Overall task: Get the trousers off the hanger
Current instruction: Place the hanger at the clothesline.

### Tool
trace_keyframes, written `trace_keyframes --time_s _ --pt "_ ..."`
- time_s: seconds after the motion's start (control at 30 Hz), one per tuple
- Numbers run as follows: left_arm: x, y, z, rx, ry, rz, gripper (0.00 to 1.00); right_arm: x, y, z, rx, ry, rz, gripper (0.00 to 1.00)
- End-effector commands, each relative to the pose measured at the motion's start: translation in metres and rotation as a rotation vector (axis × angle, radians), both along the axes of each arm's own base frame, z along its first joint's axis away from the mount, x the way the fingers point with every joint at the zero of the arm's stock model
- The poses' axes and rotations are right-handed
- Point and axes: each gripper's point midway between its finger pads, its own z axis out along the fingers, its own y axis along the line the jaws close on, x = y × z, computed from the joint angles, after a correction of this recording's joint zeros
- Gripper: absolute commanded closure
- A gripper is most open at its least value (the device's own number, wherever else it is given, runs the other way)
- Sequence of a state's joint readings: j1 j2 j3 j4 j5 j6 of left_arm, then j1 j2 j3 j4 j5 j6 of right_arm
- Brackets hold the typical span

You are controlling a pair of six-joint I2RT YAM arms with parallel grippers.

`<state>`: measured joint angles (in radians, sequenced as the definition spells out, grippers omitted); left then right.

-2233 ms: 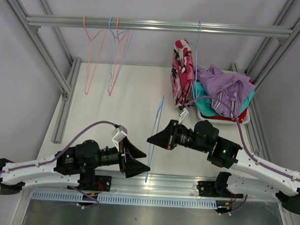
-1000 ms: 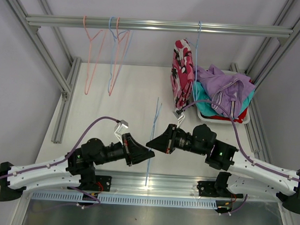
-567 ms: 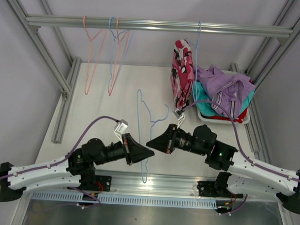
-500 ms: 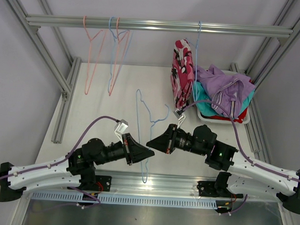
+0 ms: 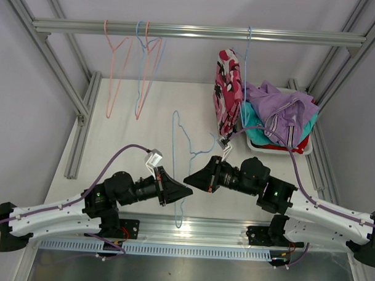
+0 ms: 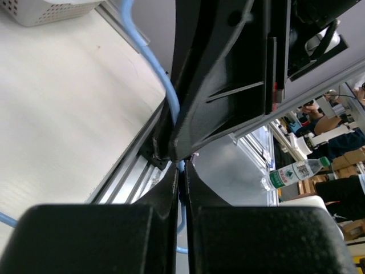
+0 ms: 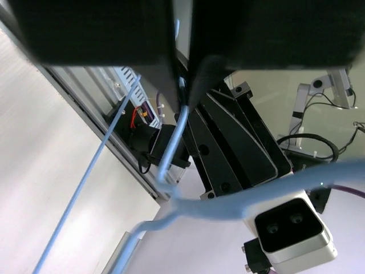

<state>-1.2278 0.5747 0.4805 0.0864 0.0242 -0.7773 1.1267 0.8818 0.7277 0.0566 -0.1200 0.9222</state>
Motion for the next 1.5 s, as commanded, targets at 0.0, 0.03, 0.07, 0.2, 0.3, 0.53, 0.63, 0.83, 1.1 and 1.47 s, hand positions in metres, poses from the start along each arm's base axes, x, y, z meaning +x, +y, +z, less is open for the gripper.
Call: trace_keyframes --time_s 0.0,0.03,0.07,0.2,0.3,0.53,0.63,0.83,1.1,1.47 --pt "-0.002 0.006 0.024 -0.023 -0.052 -0.005 0.99 0.005 -0.004 0.003 0.011 -0.003 -0.04 0.82" --pt "-0.002 0.007 0.025 -0.023 -0.053 -0.004 0.99 0.005 -0.004 0.002 0.006 -0.004 -0.041 0.76" --pt "-0.002 0.008 0.027 -0.026 -0.059 0.002 1.0 0.005 -0.005 0.002 0.004 -0.005 -0.042 0.71" --pt "0.003 0.014 0.039 -0.042 -0.075 0.037 0.99 0.003 -0.011 0.007 0.009 -0.021 -0.043 0.45" --pt "0.005 0.016 0.037 -0.022 -0.072 0.047 0.99 0.002 -0.019 0.017 0.028 -0.041 -0.058 0.42" --pt "0.006 0.014 0.041 -0.011 -0.071 0.053 1.0 -0.007 -0.035 0.016 -0.009 -0.058 -0.039 0.31" --pt "0.009 0.015 0.044 -0.003 -0.081 0.068 1.0 -0.012 -0.047 0.016 -0.017 -0.078 -0.04 0.3" --pt "0.021 0.016 0.065 -0.045 -0.093 0.096 1.0 -0.014 -0.079 0.014 -0.041 -0.121 -0.097 0.28" --pt "0.065 0.004 0.112 -0.128 -0.111 0.07 1.0 -0.012 -0.097 0.001 -0.06 -0.137 -0.146 0.24" --pt "0.125 -0.013 0.179 -0.238 -0.137 0.006 1.0 0.002 -0.101 -0.031 -0.193 -0.159 -0.192 0.16"
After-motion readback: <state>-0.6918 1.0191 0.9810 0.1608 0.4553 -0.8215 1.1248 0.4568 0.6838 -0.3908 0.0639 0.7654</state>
